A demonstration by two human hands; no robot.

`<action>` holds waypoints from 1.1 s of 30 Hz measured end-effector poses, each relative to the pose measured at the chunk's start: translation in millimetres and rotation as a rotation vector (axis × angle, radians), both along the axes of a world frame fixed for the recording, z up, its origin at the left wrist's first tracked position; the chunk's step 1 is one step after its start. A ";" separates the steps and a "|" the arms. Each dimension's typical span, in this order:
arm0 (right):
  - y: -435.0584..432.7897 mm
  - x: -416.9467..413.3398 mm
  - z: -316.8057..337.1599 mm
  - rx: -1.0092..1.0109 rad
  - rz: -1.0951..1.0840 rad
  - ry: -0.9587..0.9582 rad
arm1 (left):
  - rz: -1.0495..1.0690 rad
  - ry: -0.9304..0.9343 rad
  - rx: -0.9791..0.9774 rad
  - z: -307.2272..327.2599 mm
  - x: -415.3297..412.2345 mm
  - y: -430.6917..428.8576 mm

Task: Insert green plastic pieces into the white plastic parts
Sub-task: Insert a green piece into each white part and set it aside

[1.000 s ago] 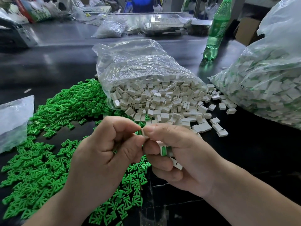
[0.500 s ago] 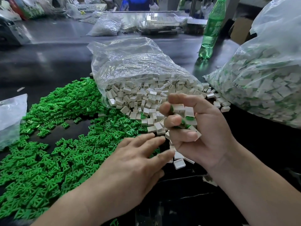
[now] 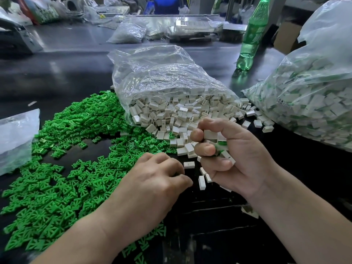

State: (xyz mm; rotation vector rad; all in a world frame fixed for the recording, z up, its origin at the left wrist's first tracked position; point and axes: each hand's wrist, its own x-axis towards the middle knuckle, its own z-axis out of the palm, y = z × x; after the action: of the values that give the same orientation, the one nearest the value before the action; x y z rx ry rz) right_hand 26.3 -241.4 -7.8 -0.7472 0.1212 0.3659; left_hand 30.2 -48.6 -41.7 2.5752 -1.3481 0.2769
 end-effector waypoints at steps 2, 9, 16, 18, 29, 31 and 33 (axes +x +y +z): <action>0.5 0.3 -0.4 -0.038 -0.002 0.019 | 0.043 -0.003 -0.065 1.0 0.6 0.4; 8.1 -5.4 -6.0 -0.363 0.123 -0.007 | 0.393 0.215 -0.669 17.2 -4.1 7.4; 18.6 -11.9 -7.0 -0.511 0.277 -0.121 | 0.373 0.152 -0.594 22.7 -13.1 4.5; 18.0 -11.8 -6.8 -0.500 0.251 -0.138 | 0.364 0.160 -0.585 21.8 -12.7 5.6; 8.5 -5.2 -4.3 -0.254 0.046 -0.131 | 0.394 0.046 0.056 7.9 -10.0 9.5; 9.5 -6.1 -4.9 -0.262 0.033 -0.126 | 0.393 0.026 0.043 6.8 -7.7 9.3; 10.0 -6.1 -4.8 -0.285 0.022 -0.117 | 0.388 0.016 0.019 5.2 -5.9 9.5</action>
State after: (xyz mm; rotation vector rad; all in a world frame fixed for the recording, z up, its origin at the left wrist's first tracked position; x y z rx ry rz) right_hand 20.2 -231.4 -12.6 -1.0506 0.0553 0.3284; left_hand 24.3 -39.1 -36.5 2.8326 -0.8383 0.3063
